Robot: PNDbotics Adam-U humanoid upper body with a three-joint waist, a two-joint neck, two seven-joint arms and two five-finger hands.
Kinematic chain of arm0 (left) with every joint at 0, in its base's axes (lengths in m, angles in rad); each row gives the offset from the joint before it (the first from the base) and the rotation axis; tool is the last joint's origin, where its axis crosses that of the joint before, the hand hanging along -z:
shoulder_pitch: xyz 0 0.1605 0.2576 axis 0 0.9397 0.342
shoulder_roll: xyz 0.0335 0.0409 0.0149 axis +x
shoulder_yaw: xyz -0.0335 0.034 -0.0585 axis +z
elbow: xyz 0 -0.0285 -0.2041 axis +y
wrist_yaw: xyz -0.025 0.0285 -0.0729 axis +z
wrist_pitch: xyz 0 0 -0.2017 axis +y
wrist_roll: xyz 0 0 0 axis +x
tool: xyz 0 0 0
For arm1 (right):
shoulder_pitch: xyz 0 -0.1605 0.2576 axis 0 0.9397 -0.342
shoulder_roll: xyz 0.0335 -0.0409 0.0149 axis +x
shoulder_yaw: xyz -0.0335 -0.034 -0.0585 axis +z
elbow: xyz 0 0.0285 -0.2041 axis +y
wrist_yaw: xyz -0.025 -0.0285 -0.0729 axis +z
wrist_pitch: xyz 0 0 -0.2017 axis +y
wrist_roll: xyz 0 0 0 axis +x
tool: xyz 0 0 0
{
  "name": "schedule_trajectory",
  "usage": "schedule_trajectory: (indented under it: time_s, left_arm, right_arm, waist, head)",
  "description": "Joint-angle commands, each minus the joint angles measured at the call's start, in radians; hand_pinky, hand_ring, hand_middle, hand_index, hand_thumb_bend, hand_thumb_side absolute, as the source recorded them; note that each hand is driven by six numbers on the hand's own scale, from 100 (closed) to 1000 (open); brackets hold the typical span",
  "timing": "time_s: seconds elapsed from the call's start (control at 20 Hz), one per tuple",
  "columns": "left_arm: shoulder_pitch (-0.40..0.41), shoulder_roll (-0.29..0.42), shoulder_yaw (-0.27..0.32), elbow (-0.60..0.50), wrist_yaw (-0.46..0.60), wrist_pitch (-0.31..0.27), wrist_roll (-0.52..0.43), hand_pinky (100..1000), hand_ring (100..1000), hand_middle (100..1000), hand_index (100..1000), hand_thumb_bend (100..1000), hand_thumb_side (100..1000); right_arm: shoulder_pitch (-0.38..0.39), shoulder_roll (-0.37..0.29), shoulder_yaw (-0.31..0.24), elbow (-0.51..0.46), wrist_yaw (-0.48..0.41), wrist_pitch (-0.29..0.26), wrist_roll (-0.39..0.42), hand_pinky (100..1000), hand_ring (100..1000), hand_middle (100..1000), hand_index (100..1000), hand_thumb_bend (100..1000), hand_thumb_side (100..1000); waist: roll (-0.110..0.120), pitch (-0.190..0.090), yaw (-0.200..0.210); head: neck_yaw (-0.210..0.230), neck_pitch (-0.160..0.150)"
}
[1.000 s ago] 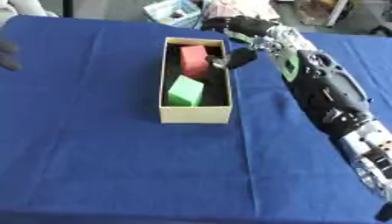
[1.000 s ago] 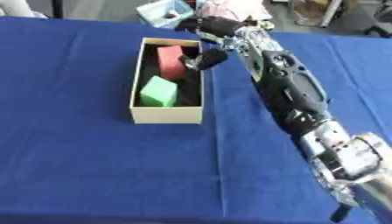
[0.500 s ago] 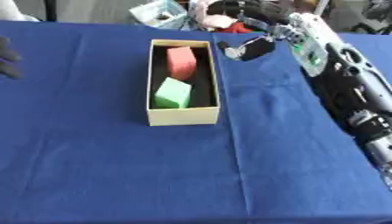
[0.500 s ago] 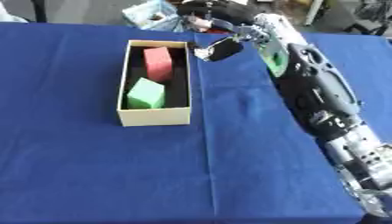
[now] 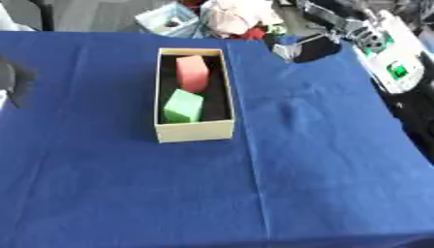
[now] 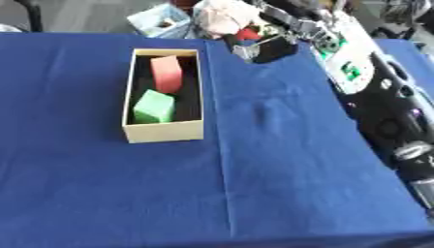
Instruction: Pick up objects on the table and place them in the box.
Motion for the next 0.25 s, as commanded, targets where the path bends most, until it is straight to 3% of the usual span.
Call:
schedule_trajectory:
  time_s: [0.05,0.25]
  left_arm:
    - [-0.02,0.003,-0.013,-0.01,-0.03,-0.002,0.015,435,358,393,548,100,834]
    - [-0.026,0.004,-0.028,-0.012,-0.048,-0.004,0.045,460,378,412,534,100,825]
  right_arm:
    - [0.0,-0.037,-0.008,-0.063,-0.048,0.036,0.026,873,960,923,1000,100,159]
    - [0.016,-0.034,-0.014,-0.08,-0.068,0.06,0.041,876,960,918,1000,100,137]
  waist:
    - [0.003,-0.019,-0.005]
    - [0.004,-0.019,-0.011]
  head:
    - [0.005,0.004]
    - [0.008,0.002]
